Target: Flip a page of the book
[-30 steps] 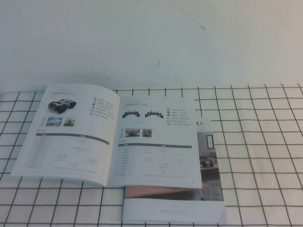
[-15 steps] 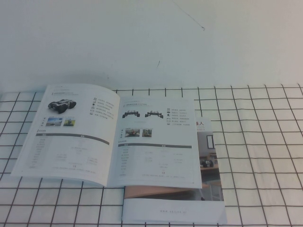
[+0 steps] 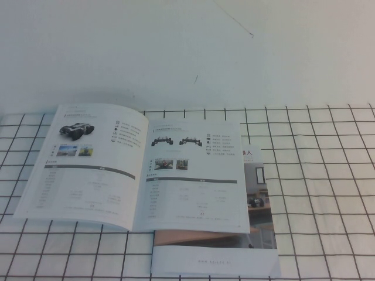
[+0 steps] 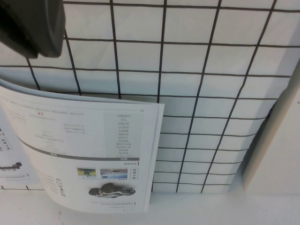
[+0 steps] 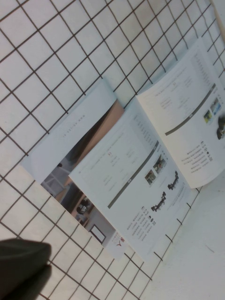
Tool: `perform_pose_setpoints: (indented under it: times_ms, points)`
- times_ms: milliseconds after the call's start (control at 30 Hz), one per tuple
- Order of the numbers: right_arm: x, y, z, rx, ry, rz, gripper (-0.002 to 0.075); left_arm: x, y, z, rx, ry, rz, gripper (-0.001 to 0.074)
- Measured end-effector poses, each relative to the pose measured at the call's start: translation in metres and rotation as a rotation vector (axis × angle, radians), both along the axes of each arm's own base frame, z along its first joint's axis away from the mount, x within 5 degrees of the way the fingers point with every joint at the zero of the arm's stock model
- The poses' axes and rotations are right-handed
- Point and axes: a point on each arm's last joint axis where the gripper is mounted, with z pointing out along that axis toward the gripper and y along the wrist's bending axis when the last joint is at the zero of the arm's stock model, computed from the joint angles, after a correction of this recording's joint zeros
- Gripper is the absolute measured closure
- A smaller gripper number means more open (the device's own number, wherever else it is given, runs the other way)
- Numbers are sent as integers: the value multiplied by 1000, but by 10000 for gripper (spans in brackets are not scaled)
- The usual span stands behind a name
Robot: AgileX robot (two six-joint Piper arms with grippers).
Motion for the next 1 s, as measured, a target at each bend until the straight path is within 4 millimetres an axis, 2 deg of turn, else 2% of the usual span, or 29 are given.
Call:
perform_pose_setpoints:
  times_ms: [200, 333, 467, 633, 800, 1000]
  points:
    - [-5, -5, -7, 11, -2, -21, 728, 0, 0, 0, -10, 0, 3, 738]
    - [-15, -16, -23, 33, -37, -121, 728, 0, 0, 0, -12, 0, 4, 738]
    - [-13, -30, -54, -18, -195, -272, 728, 0, 0, 0, -12, 0, 4, 738]
    - [-14, -41, -111, -70, -318, -428, 728, 0, 0, 0, -12, 0, 4, 738]
    - [-15, -47, -159, -106, -277, -529, 728, 0, 0, 0, -12, 0, 4, 738]
    - [-13, -48, -188, -128, -197, -558, 728, 0, 0, 0, -12, 0, 4, 738]
